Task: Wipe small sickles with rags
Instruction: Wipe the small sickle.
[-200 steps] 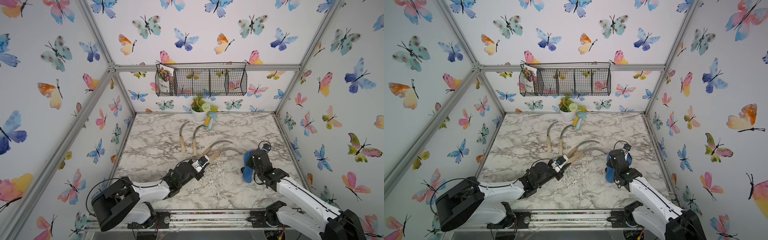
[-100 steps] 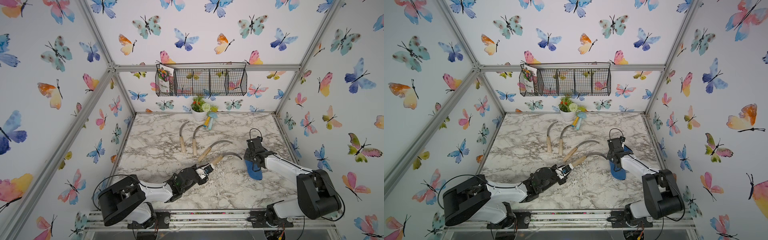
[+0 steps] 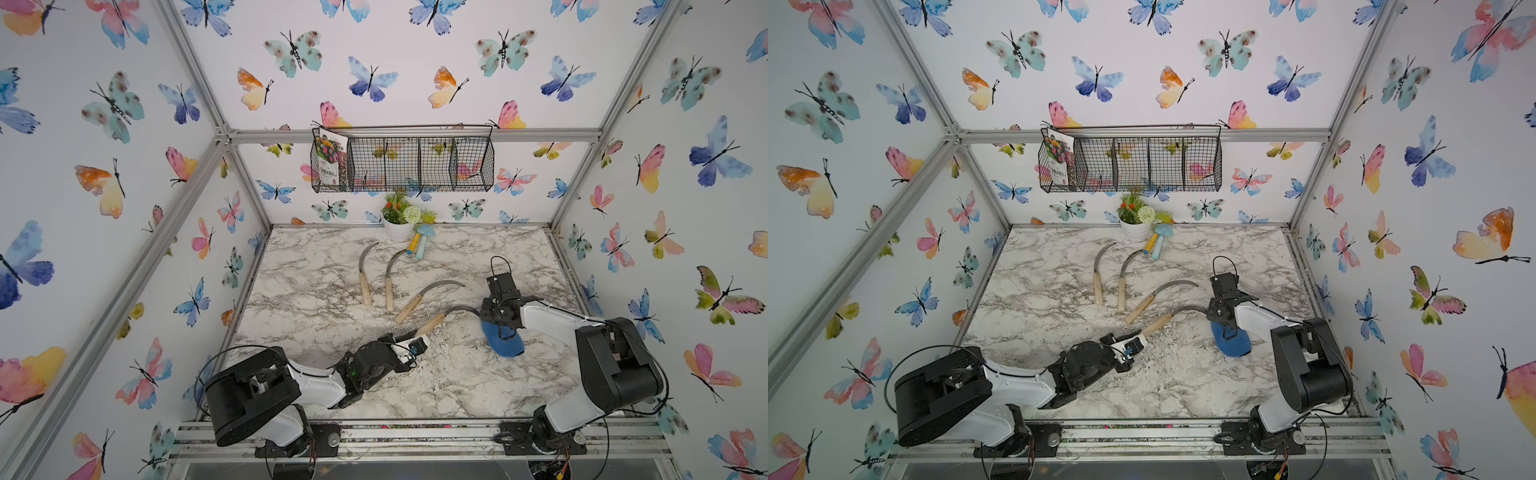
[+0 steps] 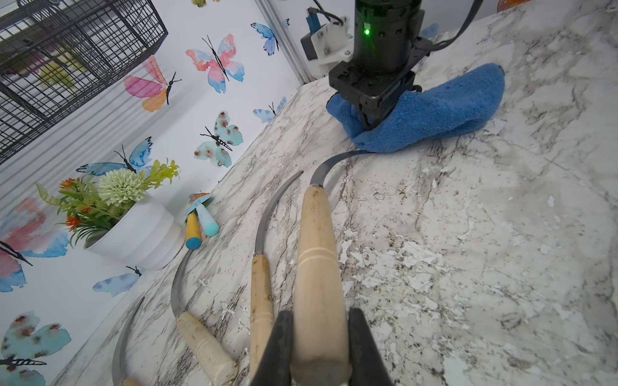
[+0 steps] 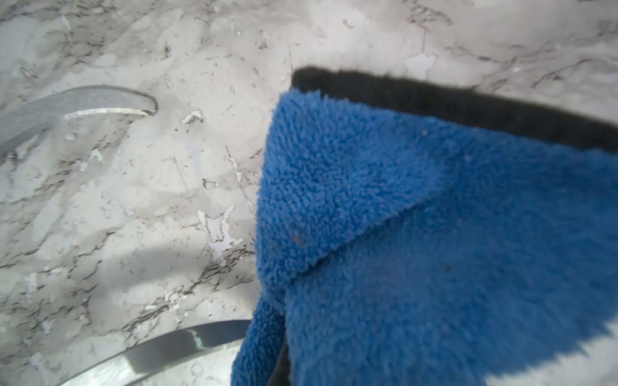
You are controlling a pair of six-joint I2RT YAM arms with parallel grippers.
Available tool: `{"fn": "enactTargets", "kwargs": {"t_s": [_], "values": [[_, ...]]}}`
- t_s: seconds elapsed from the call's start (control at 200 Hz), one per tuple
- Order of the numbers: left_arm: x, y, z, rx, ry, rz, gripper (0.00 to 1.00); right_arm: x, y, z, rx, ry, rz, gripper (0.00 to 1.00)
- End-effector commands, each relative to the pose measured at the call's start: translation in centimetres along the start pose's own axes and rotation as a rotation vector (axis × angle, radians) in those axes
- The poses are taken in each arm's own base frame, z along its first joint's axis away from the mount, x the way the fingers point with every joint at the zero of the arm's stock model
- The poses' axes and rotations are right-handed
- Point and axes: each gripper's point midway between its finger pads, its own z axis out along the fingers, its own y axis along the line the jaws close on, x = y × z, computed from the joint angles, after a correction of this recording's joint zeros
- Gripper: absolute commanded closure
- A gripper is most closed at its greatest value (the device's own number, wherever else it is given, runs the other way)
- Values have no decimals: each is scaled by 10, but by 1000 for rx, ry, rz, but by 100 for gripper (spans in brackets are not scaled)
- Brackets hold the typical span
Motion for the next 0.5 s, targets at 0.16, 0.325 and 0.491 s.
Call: {"fn": "enactTargets", "kwargs": {"t_s": [0.16, 0.325, 0.491], "values": [[-19, 3, -3, -15, -68, 12, 100, -7, 51, -11, -256, -8, -51, 98], [-20, 3, -4, -14, -75, 10, 100, 1, 98, -31, -380, -11, -138, 98], [-20, 5, -3, -23, -70, 9, 100, 15, 141, -65, -468, -49, -223, 98]]}}
